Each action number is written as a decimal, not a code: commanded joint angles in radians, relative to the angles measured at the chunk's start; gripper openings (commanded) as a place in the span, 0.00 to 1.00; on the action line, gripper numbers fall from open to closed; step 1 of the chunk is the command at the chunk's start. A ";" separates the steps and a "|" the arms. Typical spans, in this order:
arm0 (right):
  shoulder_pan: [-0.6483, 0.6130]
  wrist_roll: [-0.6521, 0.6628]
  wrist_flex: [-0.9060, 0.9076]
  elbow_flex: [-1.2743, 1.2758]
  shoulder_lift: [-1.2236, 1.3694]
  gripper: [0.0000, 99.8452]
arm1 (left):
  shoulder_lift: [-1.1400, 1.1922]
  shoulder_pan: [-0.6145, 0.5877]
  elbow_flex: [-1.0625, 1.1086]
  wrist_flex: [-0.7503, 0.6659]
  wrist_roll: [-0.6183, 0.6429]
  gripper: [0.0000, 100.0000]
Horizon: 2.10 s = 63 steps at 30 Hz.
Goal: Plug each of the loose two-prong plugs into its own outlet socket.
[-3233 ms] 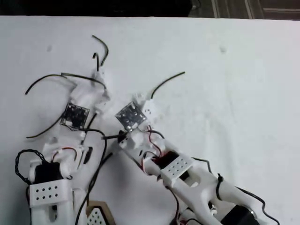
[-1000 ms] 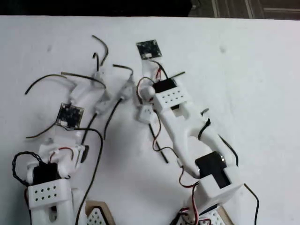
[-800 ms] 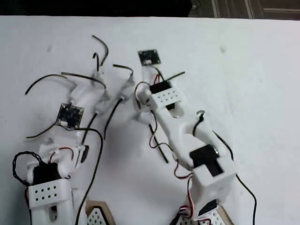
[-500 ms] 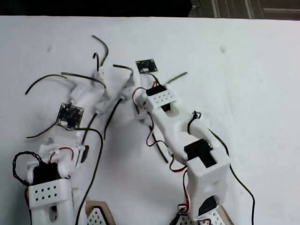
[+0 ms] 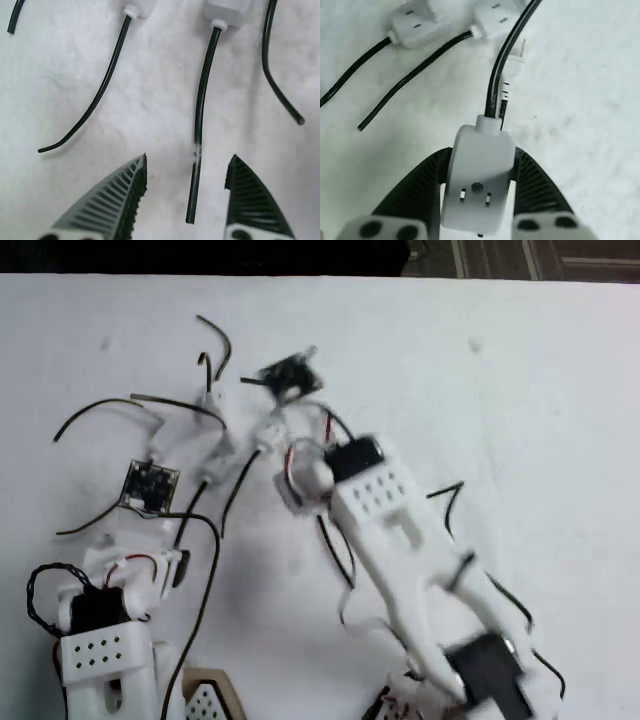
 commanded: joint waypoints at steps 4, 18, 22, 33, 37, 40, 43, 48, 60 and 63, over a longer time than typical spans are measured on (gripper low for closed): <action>-0.105 0.112 -0.127 0.232 -0.341 0.02 | -0.016 -0.012 -0.003 -0.021 -0.009 0.26; -0.117 0.181 -0.587 0.583 -0.400 0.20 | -0.016 -0.012 -0.002 -0.020 -0.009 0.26; -0.143 0.183 -0.515 0.583 -0.404 0.21 | -0.016 -0.012 -0.002 -0.021 -0.009 0.26; -0.147 0.181 -0.403 0.598 -0.599 0.18 | -0.016 -0.012 -0.002 -0.021 -0.009 0.26; -0.127 0.109 -0.414 0.611 -0.530 0.18 | -0.016 -0.012 -0.002 -0.021 -0.009 0.26; -0.127 0.054 -0.476 0.611 -0.412 0.18 | -0.016 -0.012 -0.002 -0.021 -0.009 0.26; -0.127 0.052 -0.584 0.600 -0.266 0.18 | -0.016 -0.012 -0.002 -0.021 -0.009 0.26; -0.110 0.048 -0.619 0.463 -0.012 0.18 | -0.016 -0.012 -0.002 -0.021 -0.009 0.26; -0.028 0.054 -0.618 0.328 0.255 0.11 | -0.016 -0.012 -0.002 -0.021 -0.009 0.26; -0.028 0.054 -0.625 0.322 0.254 0.01 | -0.016 -0.012 -0.002 -0.021 -0.009 0.26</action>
